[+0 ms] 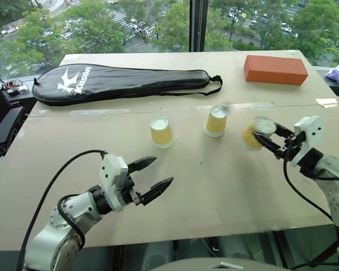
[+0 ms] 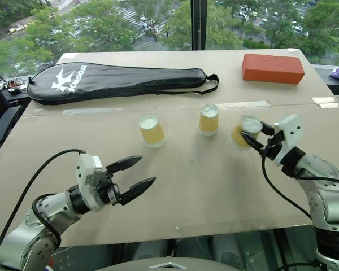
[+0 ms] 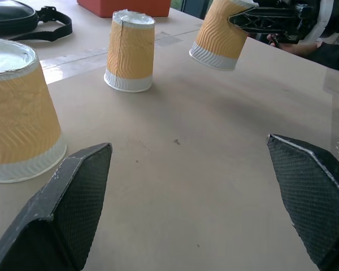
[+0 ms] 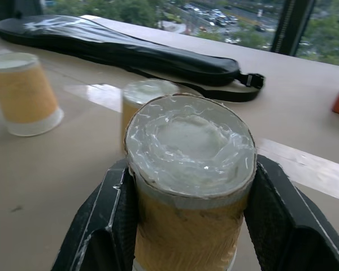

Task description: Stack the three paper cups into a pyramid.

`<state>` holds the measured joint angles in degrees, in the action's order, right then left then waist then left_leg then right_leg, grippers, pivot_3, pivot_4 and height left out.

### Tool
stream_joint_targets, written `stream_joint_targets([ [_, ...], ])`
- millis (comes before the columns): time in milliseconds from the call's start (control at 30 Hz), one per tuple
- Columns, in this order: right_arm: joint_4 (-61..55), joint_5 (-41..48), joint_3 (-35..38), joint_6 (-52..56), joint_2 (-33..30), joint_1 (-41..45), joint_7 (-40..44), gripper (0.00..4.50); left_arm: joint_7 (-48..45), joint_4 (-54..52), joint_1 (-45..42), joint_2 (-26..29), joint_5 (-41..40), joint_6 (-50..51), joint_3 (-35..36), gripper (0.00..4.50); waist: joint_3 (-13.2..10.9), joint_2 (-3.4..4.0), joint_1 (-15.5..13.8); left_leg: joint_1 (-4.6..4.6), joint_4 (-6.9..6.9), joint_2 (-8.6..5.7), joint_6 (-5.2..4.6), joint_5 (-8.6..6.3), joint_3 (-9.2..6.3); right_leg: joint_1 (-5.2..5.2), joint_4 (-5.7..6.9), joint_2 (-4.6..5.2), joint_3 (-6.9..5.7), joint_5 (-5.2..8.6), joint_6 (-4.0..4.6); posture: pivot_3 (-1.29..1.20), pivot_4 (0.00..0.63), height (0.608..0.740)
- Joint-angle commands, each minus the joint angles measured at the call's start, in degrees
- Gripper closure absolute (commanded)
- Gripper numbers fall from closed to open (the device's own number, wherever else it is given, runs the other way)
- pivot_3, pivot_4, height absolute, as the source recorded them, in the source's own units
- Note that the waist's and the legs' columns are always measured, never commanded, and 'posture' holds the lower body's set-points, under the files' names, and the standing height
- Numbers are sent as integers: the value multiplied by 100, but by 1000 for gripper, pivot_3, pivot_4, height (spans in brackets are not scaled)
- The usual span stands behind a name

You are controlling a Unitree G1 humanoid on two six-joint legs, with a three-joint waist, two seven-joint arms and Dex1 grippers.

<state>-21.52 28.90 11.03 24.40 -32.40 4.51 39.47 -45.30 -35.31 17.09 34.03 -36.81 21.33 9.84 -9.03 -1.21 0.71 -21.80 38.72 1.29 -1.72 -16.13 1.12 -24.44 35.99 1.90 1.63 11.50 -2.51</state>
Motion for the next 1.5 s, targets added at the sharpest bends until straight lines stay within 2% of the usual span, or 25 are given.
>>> stream_joint_targets([
  [33, -284, 166, -103, -28, -134, -135, 333, 2659, -28, -252, 149, -33, 69, -271, 96, 0, 0, -1, -10, -1, 0, 0, 0, 0, 0, 0, 0, 2, -1, -1, 2, 0, 150, 740],
  [233, -159, -138, -444, -377, -147, -310, 555, 2659, -15, -365, 402, -67, 129, -421, 104, 0, -1, -1, -3, -1, 0, 1, 0, 0, 0, -1, -3, 6, 2, 0, 0, 0, 150, 740],
  [700, 138, -580, -985, -814, 125, 2, 516, 2659, 102, -360, 410, -114, 190, -462, 109, 0, -1, -1, -5, -1, 0, 0, 0, 0, 0, -1, -2, 4, 0, 4, -6, 0, 150, 740],
  [1133, 306, -1269, -2360, -792, 589, 1203, 620, 2659, 134, -493, 751, -150, 138, -529, 276, 0, -1, -1, 10, 1, 0, 2, 0, 0, -9, -2, -1, 3, 0, -6, 9, 0, 150, 740],
  [1500, 980, -1651, -2656, -814, 857, 1872, 621, 2659, 229, -634, 1088, -210, 161, -657, 368, 0, -1, -3, 1, -1, 0, 2, 0, 0, -10, -3, -1, 8, -3, -8, 14, 0, 150, 740],
])
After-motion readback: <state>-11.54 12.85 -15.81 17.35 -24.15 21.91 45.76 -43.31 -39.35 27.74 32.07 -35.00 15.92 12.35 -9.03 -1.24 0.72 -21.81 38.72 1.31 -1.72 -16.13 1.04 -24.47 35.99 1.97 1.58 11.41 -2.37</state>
